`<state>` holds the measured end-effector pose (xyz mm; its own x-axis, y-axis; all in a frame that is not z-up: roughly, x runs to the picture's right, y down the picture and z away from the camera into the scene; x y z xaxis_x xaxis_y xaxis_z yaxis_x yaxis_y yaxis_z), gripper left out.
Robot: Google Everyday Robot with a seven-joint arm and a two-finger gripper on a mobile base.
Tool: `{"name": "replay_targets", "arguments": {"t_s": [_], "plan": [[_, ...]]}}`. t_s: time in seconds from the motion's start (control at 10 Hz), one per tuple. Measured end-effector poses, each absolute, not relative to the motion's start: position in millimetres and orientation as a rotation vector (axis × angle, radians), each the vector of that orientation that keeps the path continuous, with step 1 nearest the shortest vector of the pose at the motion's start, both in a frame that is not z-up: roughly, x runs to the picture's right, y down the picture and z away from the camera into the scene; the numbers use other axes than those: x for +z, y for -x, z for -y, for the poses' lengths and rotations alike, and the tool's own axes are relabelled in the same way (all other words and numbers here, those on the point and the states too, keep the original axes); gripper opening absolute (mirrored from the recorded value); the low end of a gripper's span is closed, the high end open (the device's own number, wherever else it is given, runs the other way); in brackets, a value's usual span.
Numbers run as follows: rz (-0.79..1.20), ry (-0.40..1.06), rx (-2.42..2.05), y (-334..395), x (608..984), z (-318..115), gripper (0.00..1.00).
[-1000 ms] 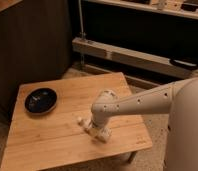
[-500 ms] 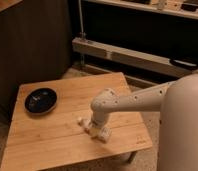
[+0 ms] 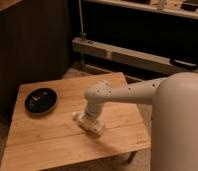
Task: Place the bottle in the ceramic bowl
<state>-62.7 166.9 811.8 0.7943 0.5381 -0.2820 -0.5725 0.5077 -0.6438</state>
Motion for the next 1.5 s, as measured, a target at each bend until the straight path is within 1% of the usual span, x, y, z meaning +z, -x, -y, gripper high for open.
{"name": "replay_targets", "arguments": {"t_s": [0.2,0.4,0.7,1.0,1.1,1.2,1.3,1.5], "plan": [[-0.024,0.783,0.657,87.9,810.5,-134.4,0.00],[0.002,0.755,0.629,125.0,815.8,-88.3,0.00],[0.045,0.725,0.581,178.5,822.6,-35.1,0.00],[0.101,0.713,0.497,247.7,826.9,-2.1,0.00],[0.106,0.714,0.478,259.6,828.5,0.3,0.00],[0.120,0.718,0.451,279.2,829.5,1.8,0.04],[0.122,0.726,0.430,292.9,829.9,-1.1,0.13],[0.121,0.734,0.415,302.1,835.3,-6.3,0.35]]}}
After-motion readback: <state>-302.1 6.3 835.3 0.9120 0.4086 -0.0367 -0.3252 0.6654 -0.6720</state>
